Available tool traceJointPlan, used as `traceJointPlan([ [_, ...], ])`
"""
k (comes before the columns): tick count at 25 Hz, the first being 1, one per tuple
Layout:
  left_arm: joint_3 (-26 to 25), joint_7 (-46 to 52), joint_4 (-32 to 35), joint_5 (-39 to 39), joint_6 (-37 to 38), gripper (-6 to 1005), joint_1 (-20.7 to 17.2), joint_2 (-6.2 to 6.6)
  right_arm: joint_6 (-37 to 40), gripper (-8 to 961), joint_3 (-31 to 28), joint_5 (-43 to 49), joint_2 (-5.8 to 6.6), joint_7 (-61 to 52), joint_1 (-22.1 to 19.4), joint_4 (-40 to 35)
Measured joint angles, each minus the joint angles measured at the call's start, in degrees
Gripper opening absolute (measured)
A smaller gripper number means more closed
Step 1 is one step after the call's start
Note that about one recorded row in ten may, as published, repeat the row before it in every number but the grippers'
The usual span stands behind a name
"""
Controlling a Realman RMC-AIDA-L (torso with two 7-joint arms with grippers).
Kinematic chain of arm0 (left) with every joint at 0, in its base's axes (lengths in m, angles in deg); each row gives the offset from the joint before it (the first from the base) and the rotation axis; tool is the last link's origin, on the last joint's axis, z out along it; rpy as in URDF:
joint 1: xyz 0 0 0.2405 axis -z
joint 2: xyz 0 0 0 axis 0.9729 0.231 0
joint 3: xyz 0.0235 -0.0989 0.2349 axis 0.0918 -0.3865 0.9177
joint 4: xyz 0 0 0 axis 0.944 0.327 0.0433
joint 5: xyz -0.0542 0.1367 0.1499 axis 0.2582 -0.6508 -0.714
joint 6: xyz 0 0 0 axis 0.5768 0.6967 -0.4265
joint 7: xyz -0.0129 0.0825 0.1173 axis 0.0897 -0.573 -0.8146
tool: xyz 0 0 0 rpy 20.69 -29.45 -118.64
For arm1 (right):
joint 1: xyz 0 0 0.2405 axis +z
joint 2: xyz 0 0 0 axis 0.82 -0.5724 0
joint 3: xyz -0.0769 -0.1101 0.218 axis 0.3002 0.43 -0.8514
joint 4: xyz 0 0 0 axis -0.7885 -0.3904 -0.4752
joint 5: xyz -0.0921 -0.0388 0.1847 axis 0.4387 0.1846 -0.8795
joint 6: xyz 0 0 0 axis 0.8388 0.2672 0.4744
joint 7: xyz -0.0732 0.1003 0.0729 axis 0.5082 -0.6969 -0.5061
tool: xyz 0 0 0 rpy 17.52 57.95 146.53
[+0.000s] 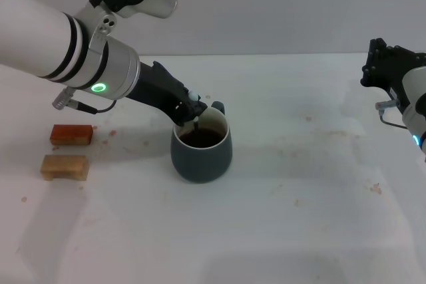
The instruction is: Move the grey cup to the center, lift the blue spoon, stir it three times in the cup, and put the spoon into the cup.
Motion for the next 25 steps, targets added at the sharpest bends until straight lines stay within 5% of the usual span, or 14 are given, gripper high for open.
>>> traceJointPlan([
  [10, -0.17, 1.05, -0.62, 0.03, 1.25, 268, -0.71, 0.00, 0.05, 29, -0.09, -0.03, 0.00, 0.00, 0.26, 0.00],
  [16, -0.47, 1.18, 0.04, 0.03, 3.68, 504, -1.60, 0.02, 0.00, 29, -0.11, -0.04, 0.00, 0.00, 0.25, -0.01],
  [21, -3.34, 0.52, 0.58, 2.49, 14.68, 653, -5.47, 0.17, 0.17, 29, -2.49, -0.06, -0.01, 0.00, -0.14, -0.49],
  [25, -8.93, -5.80, 0.04, 14.22, 28.00, 683, -11.25, 0.28, 2.56, 29, -8.10, -0.06, 0.07, 0.00, -1.67, -1.80],
])
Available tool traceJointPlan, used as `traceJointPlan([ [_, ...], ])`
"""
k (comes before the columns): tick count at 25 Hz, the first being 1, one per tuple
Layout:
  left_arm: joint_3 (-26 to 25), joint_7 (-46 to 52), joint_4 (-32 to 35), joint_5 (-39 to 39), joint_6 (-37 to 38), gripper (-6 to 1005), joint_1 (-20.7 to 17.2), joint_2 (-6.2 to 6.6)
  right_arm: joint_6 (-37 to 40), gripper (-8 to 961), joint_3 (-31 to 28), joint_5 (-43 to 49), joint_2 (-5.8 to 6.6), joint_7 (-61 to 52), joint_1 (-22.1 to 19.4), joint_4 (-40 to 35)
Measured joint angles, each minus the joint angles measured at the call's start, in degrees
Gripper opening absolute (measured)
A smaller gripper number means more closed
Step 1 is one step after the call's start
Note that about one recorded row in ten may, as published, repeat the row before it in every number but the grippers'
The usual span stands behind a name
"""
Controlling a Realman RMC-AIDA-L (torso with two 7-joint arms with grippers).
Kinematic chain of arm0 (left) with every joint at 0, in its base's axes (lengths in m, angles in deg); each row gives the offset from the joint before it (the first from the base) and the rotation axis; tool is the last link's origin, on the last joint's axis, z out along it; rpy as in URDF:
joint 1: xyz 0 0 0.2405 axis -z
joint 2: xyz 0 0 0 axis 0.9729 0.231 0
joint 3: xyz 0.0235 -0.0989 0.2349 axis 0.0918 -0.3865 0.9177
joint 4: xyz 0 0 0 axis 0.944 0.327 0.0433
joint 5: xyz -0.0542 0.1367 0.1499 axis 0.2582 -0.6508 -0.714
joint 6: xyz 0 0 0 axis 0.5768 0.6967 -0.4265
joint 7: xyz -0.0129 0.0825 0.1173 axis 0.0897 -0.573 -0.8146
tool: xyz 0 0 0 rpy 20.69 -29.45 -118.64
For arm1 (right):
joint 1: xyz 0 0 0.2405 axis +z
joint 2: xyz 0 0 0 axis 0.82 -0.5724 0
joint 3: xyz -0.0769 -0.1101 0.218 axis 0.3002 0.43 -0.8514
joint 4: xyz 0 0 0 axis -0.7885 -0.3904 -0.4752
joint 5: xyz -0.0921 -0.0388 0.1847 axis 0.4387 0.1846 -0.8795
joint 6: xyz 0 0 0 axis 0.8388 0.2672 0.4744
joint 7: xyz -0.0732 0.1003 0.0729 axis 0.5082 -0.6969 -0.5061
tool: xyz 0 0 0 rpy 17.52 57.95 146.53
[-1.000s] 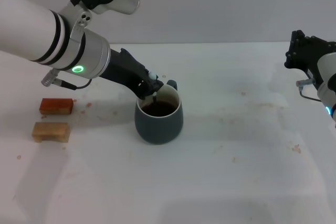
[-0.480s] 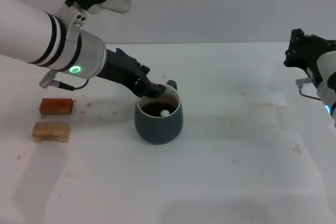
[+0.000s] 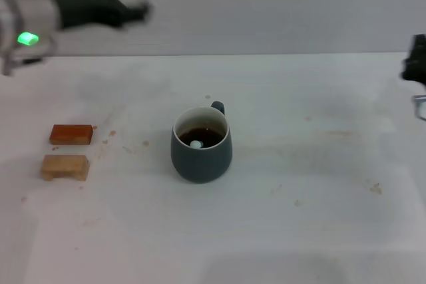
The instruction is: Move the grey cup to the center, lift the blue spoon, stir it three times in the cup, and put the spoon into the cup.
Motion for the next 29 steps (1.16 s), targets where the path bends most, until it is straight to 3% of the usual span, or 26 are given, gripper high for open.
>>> traceJointPlan([
  [3, -3.26, -9.03, -1.31, 13.07, 7.66, 683, -4.32, 0.05, 1.67, 29, -2.50, 0.00, 0.01, 0.00, -1.16, -0.20],
  [4, -5.98, -15.50, -3.05, 22.16, 9.83, 683, -6.39, 0.10, 2.95, 29, -4.82, 0.00, 0.02, -0.03, -2.41, -0.23],
  [6, -5.98, -15.50, -3.05, 22.16, 9.83, 683, -6.39, 0.10, 3.64, 29, -5.93, 0.00, 0.03, -0.17, -3.12, -0.25],
  [7, -10.67, -25.75, -7.58, 35.29, 9.00, 683, -7.71, 0.10, 4.54, 29, -7.06, -0.03, 0.05, -0.29, -3.89, -0.27],
  [8, -11.87, -28.45, -8.90, 38.27, 8.43, 683, -7.93, 0.10, 5.20, 29, -7.89, -0.10, 0.05, -0.33, -4.54, -0.30],
  [9, -15.73, -36.25, -14.03, 46.56, 5.39, 683, -8.14, 0.11, 6.75, 29, -9.53, -0.27, 0.00, -0.40, -5.83, -0.34],
  [17, -25.98, -58.69, -29.24, 59.57, -6.57, 683, -8.20, -0.12, 10.51, 29, -13.19, -1.15, -0.29, -1.60, -9.74, -0.33],
  [19, -28.73, -67.87, -35.99, 65.18, -10.71, 683, -8.67, -0.24, 12.88, 29, -13.45, -2.01, -0.26, -3.56, -11.44, -0.79],
  [29, -30.34, -82.08, -48.78, 73.06, -13.84, 683, -8.52, -0.15, 17.11, 29, -12.73, -2.09, -0.24, -7.93, -12.65, -3.84],
])
